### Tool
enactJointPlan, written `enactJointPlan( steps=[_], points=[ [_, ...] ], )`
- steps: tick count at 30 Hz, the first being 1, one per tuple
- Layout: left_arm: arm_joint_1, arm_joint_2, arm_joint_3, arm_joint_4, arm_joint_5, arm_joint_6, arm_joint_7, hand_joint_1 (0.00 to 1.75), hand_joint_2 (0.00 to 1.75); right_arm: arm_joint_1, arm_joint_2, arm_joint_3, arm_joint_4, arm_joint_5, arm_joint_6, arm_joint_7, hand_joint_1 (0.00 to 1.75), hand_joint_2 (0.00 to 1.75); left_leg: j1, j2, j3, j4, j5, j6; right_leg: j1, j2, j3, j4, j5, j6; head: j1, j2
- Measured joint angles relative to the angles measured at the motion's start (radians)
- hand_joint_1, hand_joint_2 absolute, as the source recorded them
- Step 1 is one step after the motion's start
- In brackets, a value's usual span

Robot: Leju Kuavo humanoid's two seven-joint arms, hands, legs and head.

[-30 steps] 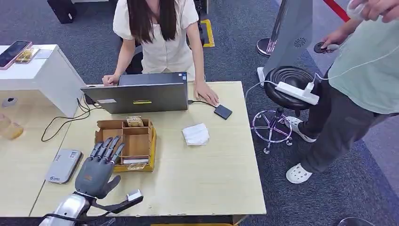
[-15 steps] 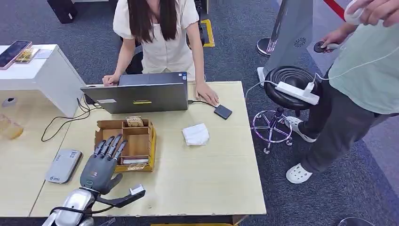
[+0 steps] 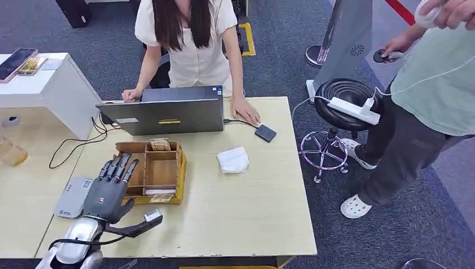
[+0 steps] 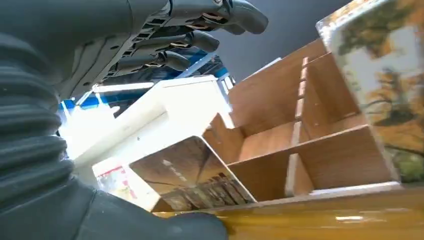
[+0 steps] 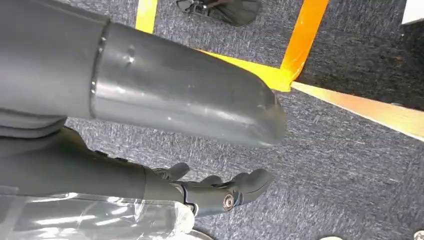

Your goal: Pass the card to the sensor for recognition and then transmit it.

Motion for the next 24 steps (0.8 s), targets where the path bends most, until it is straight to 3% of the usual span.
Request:
enactJointPlan(
  steps=[11, 24],
  points=[
    [-0.003, 0.014, 0.014, 0.001, 0.006, -0.009, -0.023, 0.00, 1.75, 0.001, 0.000, -0.002, 0.000, 0.001, 0.000, 0.000, 0.00, 0.00, 0.000, 0.000, 0.000, 0.000, 0.000, 0.000, 0.000, 0.000, 0.000, 0.000, 0.000, 0.000, 0.000, 0.000],
    [-0.006, 0.056, 0.011, -0.008, 0.049, -0.070, -0.073, 0.00, 1.75, 0.007, 0.000, -0.018, 0.003, 0.002, 0.000, -0.001, 0.00, 0.00, 0.000, 0.000, 0.000, 0.000, 0.000, 0.000, 0.000, 0.000, 0.000, 0.000, 0.000, 0.000, 0.000, 0.000]
  ],
)
